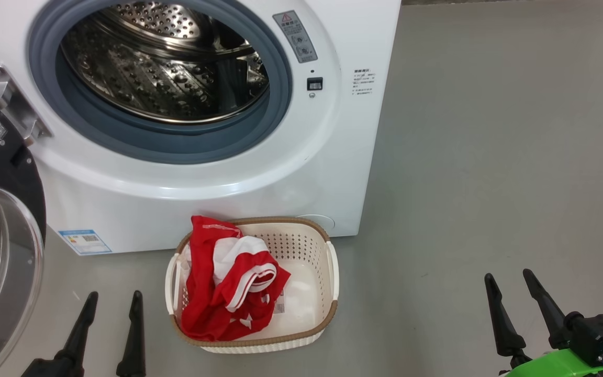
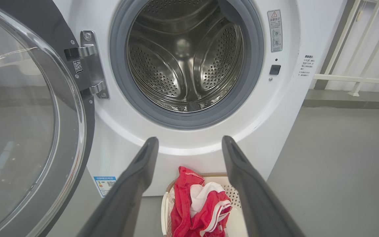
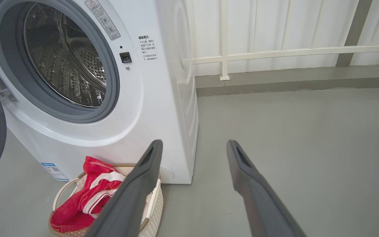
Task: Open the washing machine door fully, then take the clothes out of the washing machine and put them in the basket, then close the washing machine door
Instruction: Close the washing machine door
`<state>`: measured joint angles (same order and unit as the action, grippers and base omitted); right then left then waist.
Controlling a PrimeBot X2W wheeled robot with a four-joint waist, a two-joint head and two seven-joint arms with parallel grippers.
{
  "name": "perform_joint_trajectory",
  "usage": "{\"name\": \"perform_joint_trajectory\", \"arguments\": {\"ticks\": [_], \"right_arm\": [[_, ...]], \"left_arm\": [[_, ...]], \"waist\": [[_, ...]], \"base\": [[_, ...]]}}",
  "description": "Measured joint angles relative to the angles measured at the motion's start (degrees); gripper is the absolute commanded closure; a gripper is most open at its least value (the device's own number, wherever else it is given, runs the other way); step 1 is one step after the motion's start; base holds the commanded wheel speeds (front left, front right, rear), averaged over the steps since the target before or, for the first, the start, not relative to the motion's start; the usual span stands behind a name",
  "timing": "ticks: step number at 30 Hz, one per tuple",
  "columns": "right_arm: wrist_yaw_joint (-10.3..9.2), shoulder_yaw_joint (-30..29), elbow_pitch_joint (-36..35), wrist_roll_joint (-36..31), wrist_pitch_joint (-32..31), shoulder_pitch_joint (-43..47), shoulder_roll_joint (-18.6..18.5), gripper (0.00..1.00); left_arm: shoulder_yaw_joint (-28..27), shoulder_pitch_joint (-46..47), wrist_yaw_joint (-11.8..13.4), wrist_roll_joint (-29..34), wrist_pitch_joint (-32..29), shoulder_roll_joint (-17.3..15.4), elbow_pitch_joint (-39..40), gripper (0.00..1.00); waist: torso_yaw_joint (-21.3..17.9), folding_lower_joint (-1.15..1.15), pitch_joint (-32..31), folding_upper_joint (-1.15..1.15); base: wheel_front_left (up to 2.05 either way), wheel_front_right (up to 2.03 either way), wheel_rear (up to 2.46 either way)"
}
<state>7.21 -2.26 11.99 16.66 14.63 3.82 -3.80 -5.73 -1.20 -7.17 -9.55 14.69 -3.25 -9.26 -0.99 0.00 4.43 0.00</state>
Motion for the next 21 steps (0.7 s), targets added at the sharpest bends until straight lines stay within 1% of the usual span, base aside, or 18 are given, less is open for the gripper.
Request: {"name": "perform_joint_trajectory", "arguments": {"ticks": [13,21], "right_arm": [[0.0,0.1,0.0,0.0,0.0,0.0,-0.1,0.0],[0.0,2.5,0.5,0.0,0.0,0.0,-0.7,0.0]], "left_arm": [[0.2,0.0,0.0,0.0,0.0,0.1,-0.1,0.0],[0.0,0.0,0.0,-0.4,0.0,0.5,-1.1,0.0]], "waist": [[0.6,0.0,-0.7,0.0],[3.4,0.0,-1.1,0.0]], "base": [[0.0,0.0,0.0],[0.0,0.0,0.0]]}}
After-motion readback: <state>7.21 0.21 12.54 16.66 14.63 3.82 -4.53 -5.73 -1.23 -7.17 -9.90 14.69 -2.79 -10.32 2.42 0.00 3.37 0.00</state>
